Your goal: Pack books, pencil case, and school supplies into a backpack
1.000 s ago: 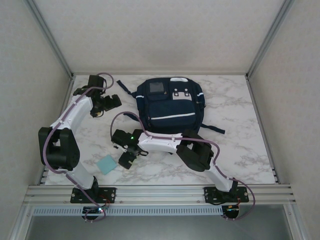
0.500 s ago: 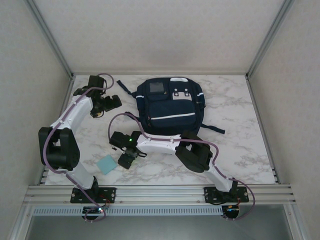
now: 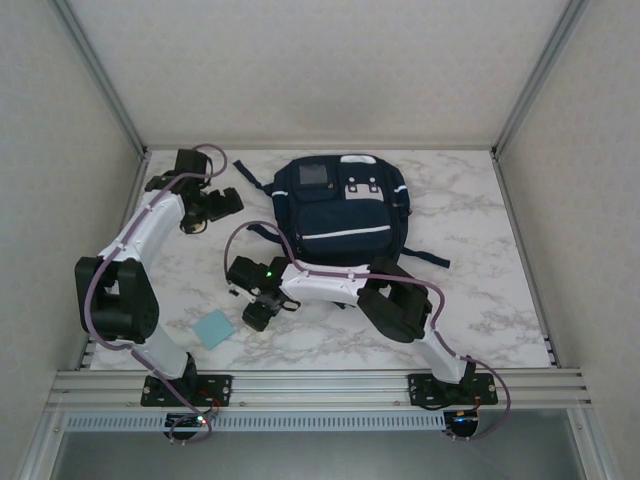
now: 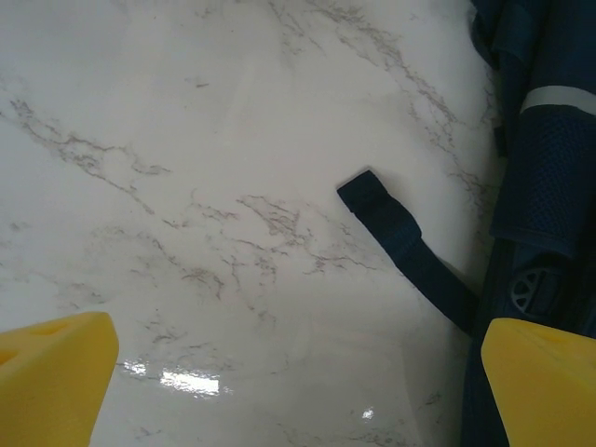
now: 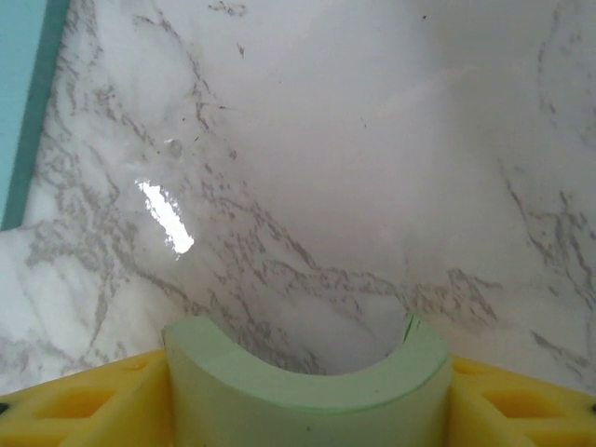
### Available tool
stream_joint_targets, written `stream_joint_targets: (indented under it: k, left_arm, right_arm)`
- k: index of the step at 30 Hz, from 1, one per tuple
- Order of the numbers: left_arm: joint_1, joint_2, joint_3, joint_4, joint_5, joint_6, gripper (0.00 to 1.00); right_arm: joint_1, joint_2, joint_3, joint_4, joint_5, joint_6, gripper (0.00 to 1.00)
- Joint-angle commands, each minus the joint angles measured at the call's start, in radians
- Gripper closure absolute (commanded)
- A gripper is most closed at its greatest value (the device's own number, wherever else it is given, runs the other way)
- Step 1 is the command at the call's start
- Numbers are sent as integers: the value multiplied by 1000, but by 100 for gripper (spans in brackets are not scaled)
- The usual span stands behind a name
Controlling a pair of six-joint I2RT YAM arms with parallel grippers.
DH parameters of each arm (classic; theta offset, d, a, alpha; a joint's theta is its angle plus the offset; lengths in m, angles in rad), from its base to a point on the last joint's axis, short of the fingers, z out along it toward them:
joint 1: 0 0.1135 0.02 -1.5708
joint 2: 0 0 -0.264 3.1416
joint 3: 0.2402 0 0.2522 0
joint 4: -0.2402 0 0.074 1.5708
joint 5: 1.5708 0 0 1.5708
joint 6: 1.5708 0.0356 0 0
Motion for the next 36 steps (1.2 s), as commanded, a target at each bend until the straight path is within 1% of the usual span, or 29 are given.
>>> stream_joint_targets:
  k: [1,4,6,8,13,18,21,24,27,30,34,36]
  left_arm:
    - [-32,-39,66,-36,-1,12,0]
    - [-71,-37,103,-37,-19,30,1]
    - [-115,-28,131,-38,-38,49,1]
    - [-165,-13,156,-37,-77,72,2]
    - [-325,43,214,-15,-196,132,4]
    - [-470,123,276,0,-229,204,6]
    - [-558,174,304,5,-237,257,7]
    - [-638,213,320,6,-207,327,8]
    - [-712,248,327,-10,-180,413,10]
    - [-767,291,340,-30,-195,476,11]
    - [-791,356,366,-39,-208,509,14]
    - [-792,388,386,-34,-209,518,19]
  right_arm:
    - [-20,-123,-18,-15,-31,33,35]
    - [-55,-211,-48,-15,-40,64,36]
    - [-90,-273,-80,-19,-39,91,37]
    - [-132,-345,-127,-21,-11,132,38]
    - [-283,-546,-268,-49,42,199,38]
    - [-446,-727,-401,-95,109,207,37]
    - [-589,-848,-491,-105,118,219,37]
    - [-722,-957,-579,-91,84,233,37]
    - [-852,-1031,-647,-78,7,246,37]
    - [-963,-1066,-692,-77,-72,254,37]
    - [-1053,-1089,-739,-63,-150,257,38]
    - [-1079,-1094,-756,-56,-174,259,38]
